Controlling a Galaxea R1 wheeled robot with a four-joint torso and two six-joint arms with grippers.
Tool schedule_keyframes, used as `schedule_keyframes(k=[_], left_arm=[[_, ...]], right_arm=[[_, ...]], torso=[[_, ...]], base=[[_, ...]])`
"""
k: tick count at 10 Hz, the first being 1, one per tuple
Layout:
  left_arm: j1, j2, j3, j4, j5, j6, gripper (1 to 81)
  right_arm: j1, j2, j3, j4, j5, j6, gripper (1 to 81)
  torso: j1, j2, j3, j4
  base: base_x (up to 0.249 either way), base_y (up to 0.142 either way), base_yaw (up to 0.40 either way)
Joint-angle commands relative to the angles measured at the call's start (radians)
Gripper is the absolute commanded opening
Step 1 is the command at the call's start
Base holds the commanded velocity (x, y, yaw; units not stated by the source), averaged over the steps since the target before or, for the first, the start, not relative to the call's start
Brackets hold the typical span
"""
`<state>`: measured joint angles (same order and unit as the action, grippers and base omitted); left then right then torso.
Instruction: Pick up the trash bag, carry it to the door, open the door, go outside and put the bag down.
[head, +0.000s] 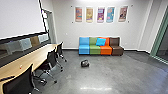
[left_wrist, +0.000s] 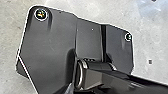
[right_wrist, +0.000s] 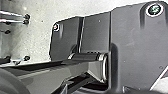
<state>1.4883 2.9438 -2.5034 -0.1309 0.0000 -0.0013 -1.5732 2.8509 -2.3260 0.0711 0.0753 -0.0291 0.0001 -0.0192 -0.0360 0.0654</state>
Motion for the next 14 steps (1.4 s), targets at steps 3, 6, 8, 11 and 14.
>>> schedule_keyframes(k=[3,6,8,11,14], left_arm=[[-0.053,-0.014,0.006,-0.001,0.051,0.004,81.1],[-0.052,-0.015,0.006,-0.004,0.051,0.004,81.1],[-0.052,-0.014,0.006,-0.004,0.051,0.004,81.1],[-0.052,-0.015,0.006,-0.006,0.051,0.004,81.1],[-0.052,-0.015,0.005,-0.007,0.049,0.004,81.1]], right_arm=[[0.047,0.001,0.025,0.007,-0.057,-0.002,81.1],[0.046,0.001,0.025,0.009,-0.057,0.000,81.1],[0.046,0.001,0.025,0.009,-0.057,0.002,81.1],[0.049,0.004,0.025,0.009,-0.057,0.002,81.1],[0.052,0.004,0.025,0.009,-0.058,0.000,81.1]], torso=[[0.000,0.000,0.000,0.000],[0.000,0.000,0.000,0.000],[0.000,0.000,0.000,0.000],[0.000,0.000,0.000,0.000],[0.000,0.000,0.000,0.000]], base=[[0.159,0.075,0.000],[0.186,0.070,0.000],[0.192,0.000,0.000],[0.194,0.000,0.000],[0.194,0.000,0.000]])
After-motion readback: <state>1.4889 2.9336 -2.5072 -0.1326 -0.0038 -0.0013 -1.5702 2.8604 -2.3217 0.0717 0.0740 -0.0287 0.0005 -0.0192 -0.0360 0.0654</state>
